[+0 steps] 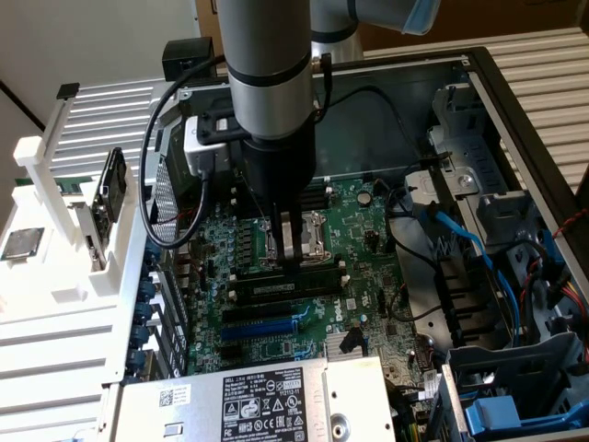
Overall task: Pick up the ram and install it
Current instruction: 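Press down the ram until it locks into place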
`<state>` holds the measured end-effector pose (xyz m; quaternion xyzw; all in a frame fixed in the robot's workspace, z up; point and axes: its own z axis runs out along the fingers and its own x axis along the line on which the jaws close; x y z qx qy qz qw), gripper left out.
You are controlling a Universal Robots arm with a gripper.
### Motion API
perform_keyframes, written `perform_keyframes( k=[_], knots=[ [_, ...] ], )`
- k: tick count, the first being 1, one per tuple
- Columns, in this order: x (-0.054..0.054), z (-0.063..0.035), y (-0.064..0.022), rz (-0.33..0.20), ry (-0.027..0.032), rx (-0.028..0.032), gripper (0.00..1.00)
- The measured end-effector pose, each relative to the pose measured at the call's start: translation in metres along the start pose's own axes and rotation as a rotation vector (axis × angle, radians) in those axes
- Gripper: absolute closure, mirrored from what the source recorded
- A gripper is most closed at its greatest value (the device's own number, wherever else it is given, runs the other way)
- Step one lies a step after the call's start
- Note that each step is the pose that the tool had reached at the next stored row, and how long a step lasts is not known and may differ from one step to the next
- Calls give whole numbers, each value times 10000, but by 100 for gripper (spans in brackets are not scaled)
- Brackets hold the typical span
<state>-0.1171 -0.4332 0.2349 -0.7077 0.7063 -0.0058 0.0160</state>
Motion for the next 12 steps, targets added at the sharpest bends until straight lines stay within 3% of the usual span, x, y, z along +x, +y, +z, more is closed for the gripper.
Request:
perform_keyframes(
  k=[12],
  knots=[
    [1,39,2,-2,65,-2,90]
  ],
)
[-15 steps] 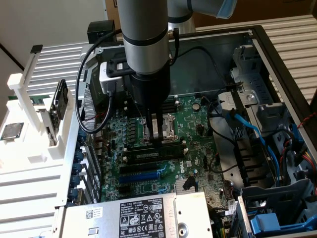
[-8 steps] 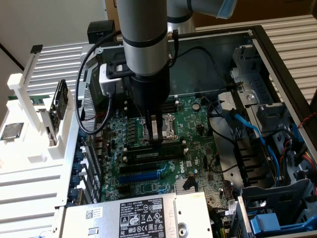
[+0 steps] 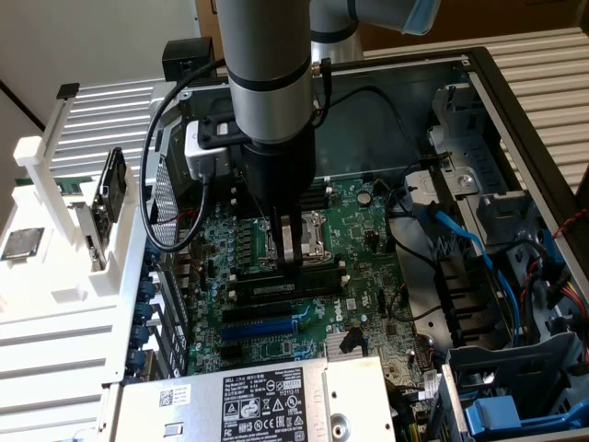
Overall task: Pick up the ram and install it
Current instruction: 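Press down the ram until it locks into place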
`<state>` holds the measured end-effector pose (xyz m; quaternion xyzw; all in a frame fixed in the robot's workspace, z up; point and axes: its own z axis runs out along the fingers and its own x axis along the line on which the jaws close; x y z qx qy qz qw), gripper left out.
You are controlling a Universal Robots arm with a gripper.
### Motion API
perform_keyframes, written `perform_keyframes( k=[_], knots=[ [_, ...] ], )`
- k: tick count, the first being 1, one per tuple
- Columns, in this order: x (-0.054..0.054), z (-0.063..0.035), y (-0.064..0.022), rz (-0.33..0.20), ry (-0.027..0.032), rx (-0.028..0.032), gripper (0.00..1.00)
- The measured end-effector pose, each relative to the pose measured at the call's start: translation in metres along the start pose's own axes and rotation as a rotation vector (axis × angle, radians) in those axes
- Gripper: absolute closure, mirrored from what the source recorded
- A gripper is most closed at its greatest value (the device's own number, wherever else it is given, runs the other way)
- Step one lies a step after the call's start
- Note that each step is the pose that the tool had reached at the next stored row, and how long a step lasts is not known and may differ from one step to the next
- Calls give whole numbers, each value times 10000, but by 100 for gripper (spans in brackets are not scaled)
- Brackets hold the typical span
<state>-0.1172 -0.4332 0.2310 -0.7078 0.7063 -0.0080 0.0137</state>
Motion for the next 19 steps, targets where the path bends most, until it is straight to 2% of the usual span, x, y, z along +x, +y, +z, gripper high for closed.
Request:
perform_keyframes(
  k=[19],
  knots=[
    [15,2,0,0,1,2,90]
  ],
)
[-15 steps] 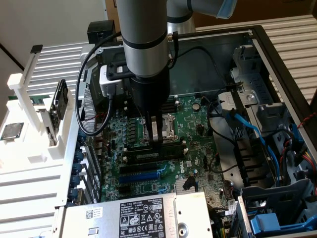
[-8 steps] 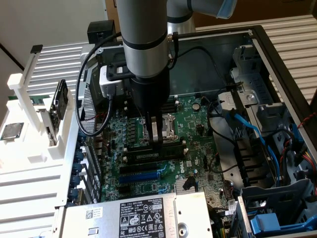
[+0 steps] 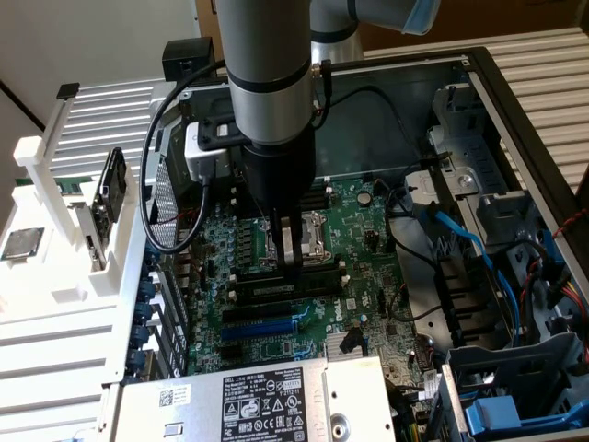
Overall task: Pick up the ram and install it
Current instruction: 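Press down the ram until it locks into place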
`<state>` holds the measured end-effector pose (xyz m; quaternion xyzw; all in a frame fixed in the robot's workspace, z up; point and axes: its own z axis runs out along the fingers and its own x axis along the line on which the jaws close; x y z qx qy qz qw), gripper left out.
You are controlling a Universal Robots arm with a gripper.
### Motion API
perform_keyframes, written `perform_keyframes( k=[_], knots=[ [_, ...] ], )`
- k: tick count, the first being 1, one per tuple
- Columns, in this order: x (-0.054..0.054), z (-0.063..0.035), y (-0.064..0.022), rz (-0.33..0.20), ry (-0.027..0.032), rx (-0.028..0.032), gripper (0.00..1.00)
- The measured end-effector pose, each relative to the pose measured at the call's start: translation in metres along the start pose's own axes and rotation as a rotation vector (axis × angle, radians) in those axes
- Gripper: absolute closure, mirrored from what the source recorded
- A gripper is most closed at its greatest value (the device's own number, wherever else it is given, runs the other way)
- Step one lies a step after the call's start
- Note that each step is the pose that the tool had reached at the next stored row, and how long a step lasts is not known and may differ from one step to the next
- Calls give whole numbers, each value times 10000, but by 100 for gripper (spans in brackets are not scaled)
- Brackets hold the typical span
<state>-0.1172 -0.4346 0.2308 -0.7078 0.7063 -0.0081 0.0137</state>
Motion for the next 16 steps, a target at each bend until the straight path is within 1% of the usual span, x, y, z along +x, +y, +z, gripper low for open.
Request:
perform_keyframes(
  k=[16],
  knots=[
    [1,40,1,0,1,-1,90]
  ],
)
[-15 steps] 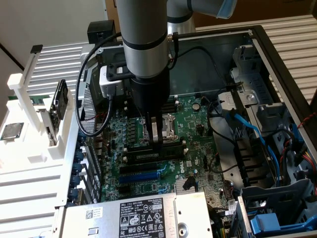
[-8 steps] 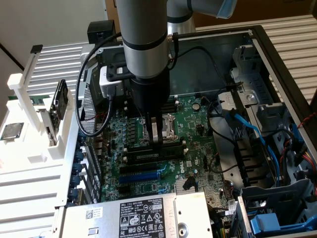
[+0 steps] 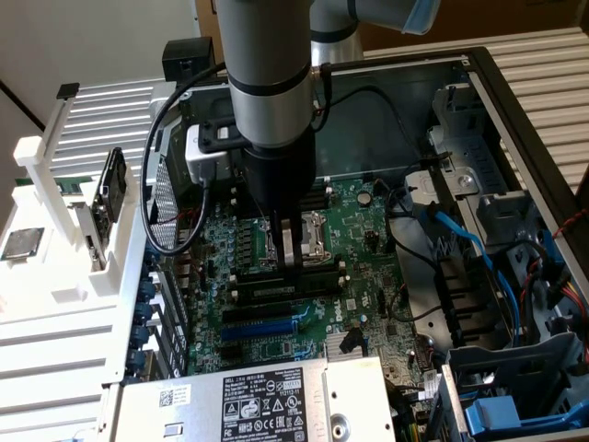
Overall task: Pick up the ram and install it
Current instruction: 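Press down the ram until it locks into place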
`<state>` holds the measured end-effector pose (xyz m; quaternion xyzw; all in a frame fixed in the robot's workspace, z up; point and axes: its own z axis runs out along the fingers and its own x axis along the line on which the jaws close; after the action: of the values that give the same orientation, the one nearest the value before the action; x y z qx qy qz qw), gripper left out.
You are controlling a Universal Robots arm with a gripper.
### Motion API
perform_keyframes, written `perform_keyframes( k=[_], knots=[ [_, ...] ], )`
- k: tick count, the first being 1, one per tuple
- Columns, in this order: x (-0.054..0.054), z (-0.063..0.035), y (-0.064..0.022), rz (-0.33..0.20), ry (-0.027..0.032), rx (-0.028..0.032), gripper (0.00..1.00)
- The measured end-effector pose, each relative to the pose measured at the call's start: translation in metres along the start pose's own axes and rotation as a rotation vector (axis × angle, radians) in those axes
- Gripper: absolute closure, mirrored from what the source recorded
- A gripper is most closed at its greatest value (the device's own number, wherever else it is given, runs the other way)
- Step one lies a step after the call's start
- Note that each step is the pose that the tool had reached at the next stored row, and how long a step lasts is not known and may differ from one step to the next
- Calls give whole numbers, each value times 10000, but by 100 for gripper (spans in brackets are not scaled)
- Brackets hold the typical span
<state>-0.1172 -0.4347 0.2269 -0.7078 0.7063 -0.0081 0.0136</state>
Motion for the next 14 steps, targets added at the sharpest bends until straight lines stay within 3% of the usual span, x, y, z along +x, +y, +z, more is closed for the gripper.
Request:
perform_keyframes(
  k=[8,14],
  knots=[
    [-1,-6,-1,1,-10,6,90],
    [-1,-140,-4,0,0,0,90]
  ],
)
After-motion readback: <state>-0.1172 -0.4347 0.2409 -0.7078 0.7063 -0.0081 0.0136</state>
